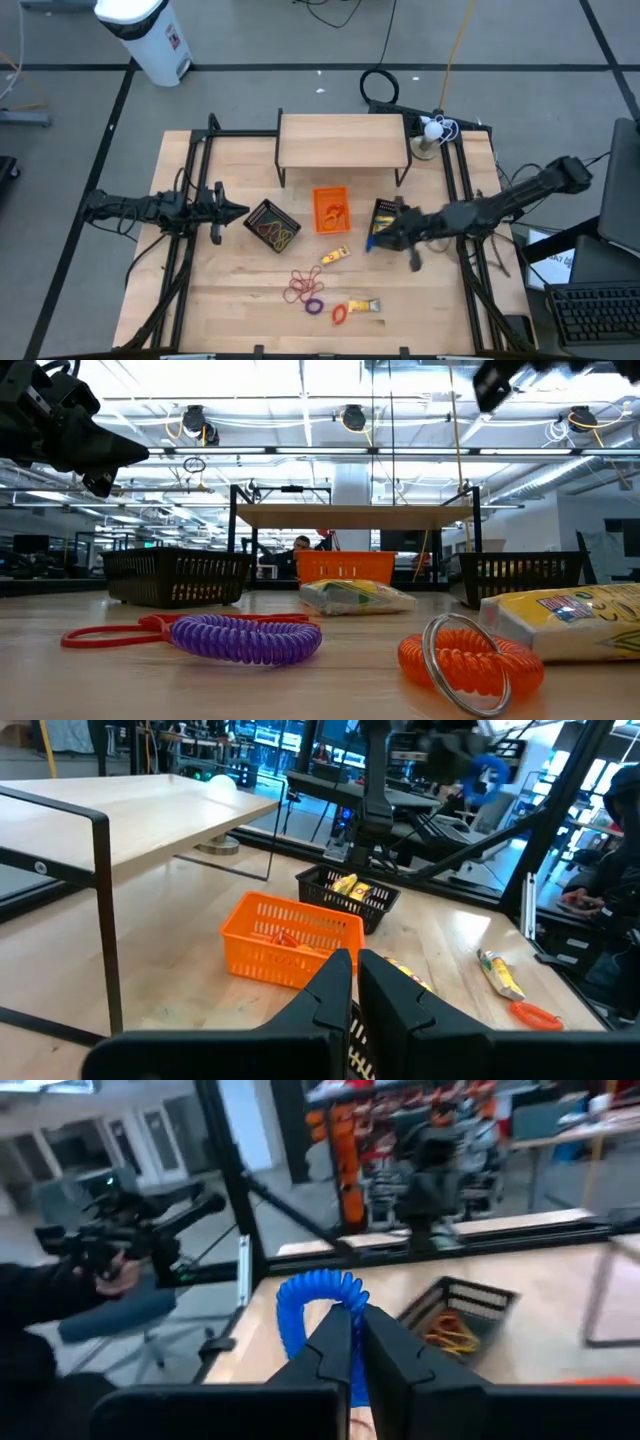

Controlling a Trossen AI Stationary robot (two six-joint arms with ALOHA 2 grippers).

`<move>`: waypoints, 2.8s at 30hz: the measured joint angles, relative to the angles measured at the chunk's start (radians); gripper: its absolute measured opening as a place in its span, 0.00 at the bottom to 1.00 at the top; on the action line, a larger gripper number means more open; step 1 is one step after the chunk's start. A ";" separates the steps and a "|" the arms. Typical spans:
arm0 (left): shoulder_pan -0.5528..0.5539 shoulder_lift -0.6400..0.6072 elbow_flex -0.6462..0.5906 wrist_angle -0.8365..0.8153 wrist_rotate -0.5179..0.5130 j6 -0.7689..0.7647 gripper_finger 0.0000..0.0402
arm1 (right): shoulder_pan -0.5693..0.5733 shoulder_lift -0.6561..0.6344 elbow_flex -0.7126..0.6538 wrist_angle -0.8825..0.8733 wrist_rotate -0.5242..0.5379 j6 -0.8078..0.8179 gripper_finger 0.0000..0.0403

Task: Pick & Place Office Desk Supplies
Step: Put the blue spring keychain into the orange bin

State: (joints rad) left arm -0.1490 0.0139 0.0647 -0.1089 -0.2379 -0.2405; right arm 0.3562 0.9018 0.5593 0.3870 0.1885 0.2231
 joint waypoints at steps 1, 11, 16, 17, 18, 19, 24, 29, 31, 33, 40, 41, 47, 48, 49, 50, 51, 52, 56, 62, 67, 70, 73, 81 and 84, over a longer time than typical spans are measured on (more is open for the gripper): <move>0.000 0.000 0.000 0.000 0.000 0.001 0.05 | -0.009 -0.055 -0.037 0.000 0.011 -0.001 0.00; 0.000 0.000 0.000 0.000 0.000 -0.002 0.05 | -0.055 -0.512 -0.276 -0.009 0.075 -0.048 0.00; 0.000 0.000 0.000 0.000 0.000 -0.002 0.05 | -0.057 -0.658 -0.332 -0.041 0.089 -0.060 0.00; 0.000 0.000 0.000 0.000 0.000 -0.002 0.05 | -0.057 -0.680 -0.344 -0.047 0.097 -0.061 0.00; 0.000 0.000 0.000 0.000 0.000 -0.002 0.05 | -0.057 -0.703 -0.353 -0.056 0.099 -0.063 0.00; 0.000 0.000 0.000 0.000 0.000 -0.001 0.05 | -0.057 -0.724 -0.360 -0.065 0.100 -0.064 0.00; 0.000 0.000 0.000 0.000 -0.001 0.002 0.05 | -0.057 -0.792 -0.393 -0.095 0.106 -0.073 0.00; 0.000 0.000 0.000 -0.001 0.000 0.002 0.05 | -0.057 -0.827 -0.427 -0.126 0.156 -0.070 0.00; 0.000 0.000 0.000 -0.001 -0.001 0.002 0.05 | -0.057 -0.835 -0.441 -0.129 0.183 -0.062 0.00; 0.000 0.000 0.000 -0.001 -0.001 0.002 0.05 | -0.057 -0.841 -0.448 -0.125 0.201 -0.055 0.00; 0.000 0.000 0.000 0.000 0.000 0.003 0.05 | -0.057 -0.847 -0.451 -0.104 0.205 -0.045 0.00; 0.000 0.000 0.000 0.000 0.000 0.003 0.05 | -0.057 -0.845 -0.451 -0.097 0.206 -0.047 0.00; 0.000 0.000 0.000 0.000 0.000 0.003 0.05 | -0.056 -0.712 -0.385 -0.049 0.246 -0.054 0.00; 0.000 0.000 0.000 0.000 0.000 0.004 0.05 | -0.056 -0.665 -0.354 -0.048 0.255 -0.056 0.00; 0.000 0.000 0.000 0.000 0.000 0.009 0.05 | -0.056 -0.610 -0.321 -0.048 0.257 -0.057 0.00; 0.000 0.000 0.000 0.000 0.000 0.013 0.05 | -0.057 -0.544 -0.282 -0.051 0.257 -0.061 0.00; 0.000 0.000 0.000 0.000 0.000 0.021 0.05 | -0.056 -0.475 -0.239 -0.055 0.257 -0.068 0.00; 0.000 0.000 0.000 0.000 0.000 0.031 0.05 | -0.056 -0.405 -0.196 -0.058 0.257 -0.077 0.00; 0.000 0.000 0.000 0.003 -0.005 0.052 0.05 | -0.057 -0.113 0.026 -0.142 0.254 -0.109 0.00; 0.000 0.000 0.000 0.006 -0.008 0.051 0.05 | -0.109 0.248 0.377 -0.455 0.209 -0.116 0.00; 0.000 0.000 0.000 0.006 -0.008 0.038 0.05 | -0.195 0.456 0.558 -0.653 0.174 -0.116 0.00; 0.000 0.000 0.000 0.006 -0.008 0.029 0.05 | -0.261 0.537 0.590 -0.677 0.142 -0.119 0.00; 0.000 0.000 0.000 0.006 -0.008 0.028 0.05 | -0.318 0.604 0.591 -0.666 0.086 -0.115 0.00; 0.000 0.000 0.000 0.007 -0.008 0.004 0.05 | -0.385 0.758 0.591 -0.623 -0.015 -0.115 0.00; 0.000 0.000 0.000 0.007 -0.008 0.000 0.05 | -0.396 0.785 0.591 -0.623 -0.046 -0.123 0.00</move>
State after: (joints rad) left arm -0.1490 0.0138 0.0643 -0.1022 -0.2455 -0.2401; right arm -0.0394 1.6864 1.1500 -0.2357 0.1422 0.1004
